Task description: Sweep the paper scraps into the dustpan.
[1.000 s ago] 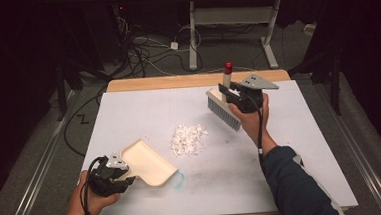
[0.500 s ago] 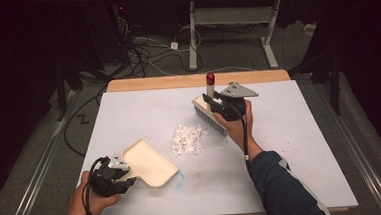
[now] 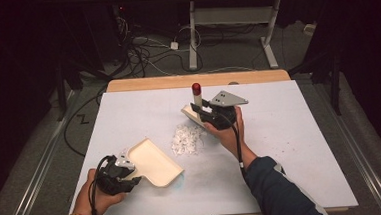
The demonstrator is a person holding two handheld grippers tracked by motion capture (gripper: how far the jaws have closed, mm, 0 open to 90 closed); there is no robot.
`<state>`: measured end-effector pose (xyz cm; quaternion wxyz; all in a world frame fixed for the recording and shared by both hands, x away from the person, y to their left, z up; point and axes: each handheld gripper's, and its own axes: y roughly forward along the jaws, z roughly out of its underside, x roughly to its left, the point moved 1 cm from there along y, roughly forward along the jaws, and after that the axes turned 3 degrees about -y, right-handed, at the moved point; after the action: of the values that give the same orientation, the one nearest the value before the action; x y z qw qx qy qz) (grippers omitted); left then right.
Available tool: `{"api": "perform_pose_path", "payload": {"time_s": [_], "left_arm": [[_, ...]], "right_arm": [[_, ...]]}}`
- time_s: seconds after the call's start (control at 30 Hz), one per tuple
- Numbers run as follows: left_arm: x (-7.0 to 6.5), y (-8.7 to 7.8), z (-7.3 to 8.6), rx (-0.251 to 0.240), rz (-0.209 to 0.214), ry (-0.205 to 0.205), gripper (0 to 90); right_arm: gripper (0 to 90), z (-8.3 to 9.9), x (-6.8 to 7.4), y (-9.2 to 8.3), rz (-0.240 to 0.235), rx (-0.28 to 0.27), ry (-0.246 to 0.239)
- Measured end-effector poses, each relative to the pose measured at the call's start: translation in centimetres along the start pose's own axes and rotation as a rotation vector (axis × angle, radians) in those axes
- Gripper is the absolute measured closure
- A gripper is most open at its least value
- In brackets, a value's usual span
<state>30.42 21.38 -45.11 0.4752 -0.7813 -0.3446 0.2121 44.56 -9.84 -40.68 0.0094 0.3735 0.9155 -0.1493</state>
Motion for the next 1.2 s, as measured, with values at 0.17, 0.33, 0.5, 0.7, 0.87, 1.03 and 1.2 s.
{"api": "perform_pose_path", "payload": {"time_s": [0.17,0.33,0.5,0.7,0.87,1.03,1.2], "left_arm": [[-0.1,0.1,0.0,0.007,0.000,0.002,63.5],[-0.1,0.2,-0.1,0.015,0.000,0.005,63.5],[-0.1,0.2,-0.1,0.014,0.000,0.005,63.5],[-0.2,0.4,-0.3,0.017,0.004,0.008,63.4],[-0.2,0.4,-0.4,0.018,0.010,0.005,63.4],[-0.1,0.7,-0.6,0.032,0.019,-0.002,63.4],[-0.1,0.9,-0.7,0.036,0.020,-0.001,63.4]], "right_arm": [[70.2,-0.1,1.4,-0.4,-0.020,0.010,-0.059],[70.7,-0.4,1.4,-0.8,-0.029,0.000,-0.046],[70.7,-0.8,1.0,-1.2,-0.018,-0.010,-0.037],[70.7,-1.5,0.5,-1.3,0.001,-0.005,-0.064],[70.7,-2.1,0.0,-1.1,0.043,-0.010,-0.085],[70.7,-2.0,-1.0,0.7,0.099,-0.009,-0.130],[70.7,-1.5,-1.1,2.1,0.104,-0.012,-0.158]]}}
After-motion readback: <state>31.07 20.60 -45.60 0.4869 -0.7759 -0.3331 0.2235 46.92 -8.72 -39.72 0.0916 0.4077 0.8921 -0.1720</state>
